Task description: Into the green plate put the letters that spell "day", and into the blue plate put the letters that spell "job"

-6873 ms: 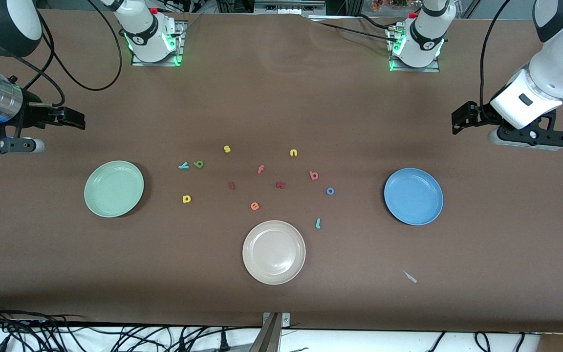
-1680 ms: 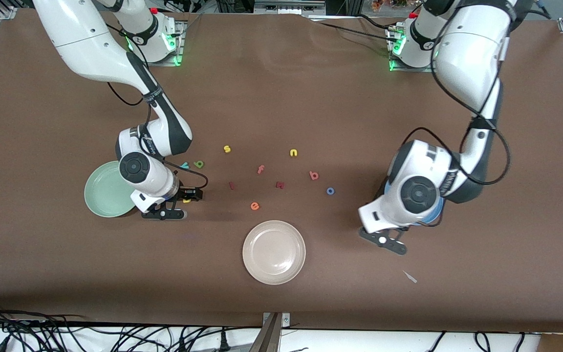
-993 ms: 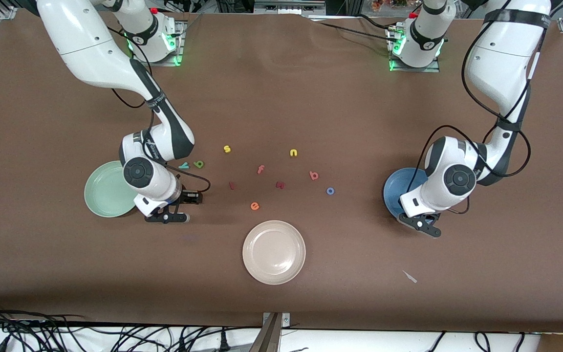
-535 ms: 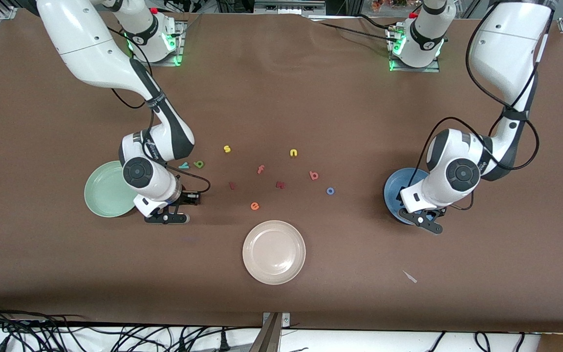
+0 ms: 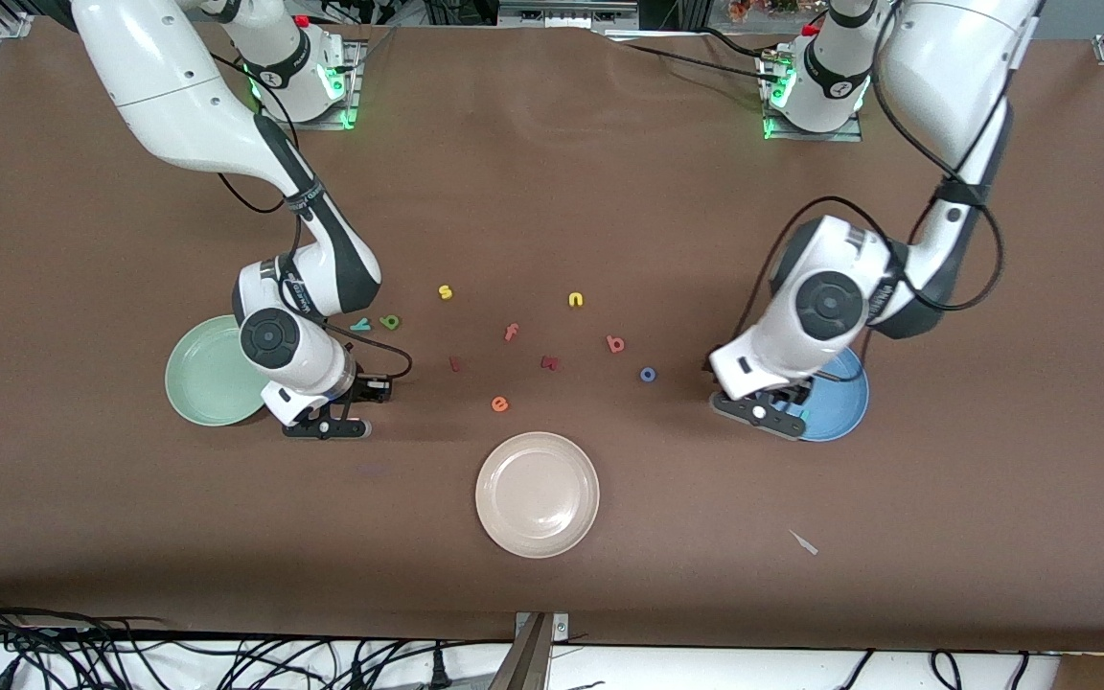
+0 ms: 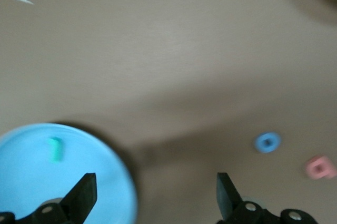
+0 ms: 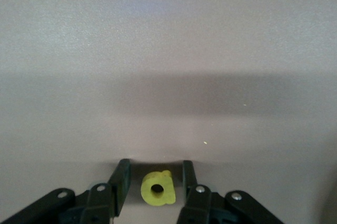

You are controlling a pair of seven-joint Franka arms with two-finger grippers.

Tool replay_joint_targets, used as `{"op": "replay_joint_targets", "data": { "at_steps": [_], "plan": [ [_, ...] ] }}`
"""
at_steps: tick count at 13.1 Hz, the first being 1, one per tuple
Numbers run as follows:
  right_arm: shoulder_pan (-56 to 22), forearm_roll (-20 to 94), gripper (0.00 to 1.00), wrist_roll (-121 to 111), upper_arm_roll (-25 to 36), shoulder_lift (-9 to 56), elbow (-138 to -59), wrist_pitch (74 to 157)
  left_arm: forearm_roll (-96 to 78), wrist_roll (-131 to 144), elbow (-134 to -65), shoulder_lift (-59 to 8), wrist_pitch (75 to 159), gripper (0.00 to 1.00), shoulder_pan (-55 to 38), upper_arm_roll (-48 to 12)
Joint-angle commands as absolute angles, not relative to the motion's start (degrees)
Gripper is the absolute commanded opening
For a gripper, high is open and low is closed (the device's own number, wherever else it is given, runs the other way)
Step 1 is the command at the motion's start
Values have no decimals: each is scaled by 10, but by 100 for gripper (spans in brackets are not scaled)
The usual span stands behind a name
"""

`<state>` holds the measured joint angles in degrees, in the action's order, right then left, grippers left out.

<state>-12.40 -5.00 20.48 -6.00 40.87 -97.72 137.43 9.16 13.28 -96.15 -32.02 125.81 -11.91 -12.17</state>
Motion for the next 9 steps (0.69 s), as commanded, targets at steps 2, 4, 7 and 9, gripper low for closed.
{"op": "replay_joint_targets", "data": {
  "at_steps": [2, 4, 7, 9],
  "plan": [
    [-126, -56, 47, 208, -62, 416, -969, 1368, 93, 351, -902, -380, 1253, 100, -183, -119],
    [-125, -56, 47, 206, -62, 416, -969, 1363, 97, 445, -895, -402, 1259, 100, -206, -119],
    [-124, -56, 47, 202, -62, 415, -969, 1361, 95, 513, -911, -427, 1333, 100, -219, -119],
    [-123, -57, 46, 200, -63, 416, -969, 1352, 97, 547, -914, -431, 1334, 100, -226, -119]
  ]
}}
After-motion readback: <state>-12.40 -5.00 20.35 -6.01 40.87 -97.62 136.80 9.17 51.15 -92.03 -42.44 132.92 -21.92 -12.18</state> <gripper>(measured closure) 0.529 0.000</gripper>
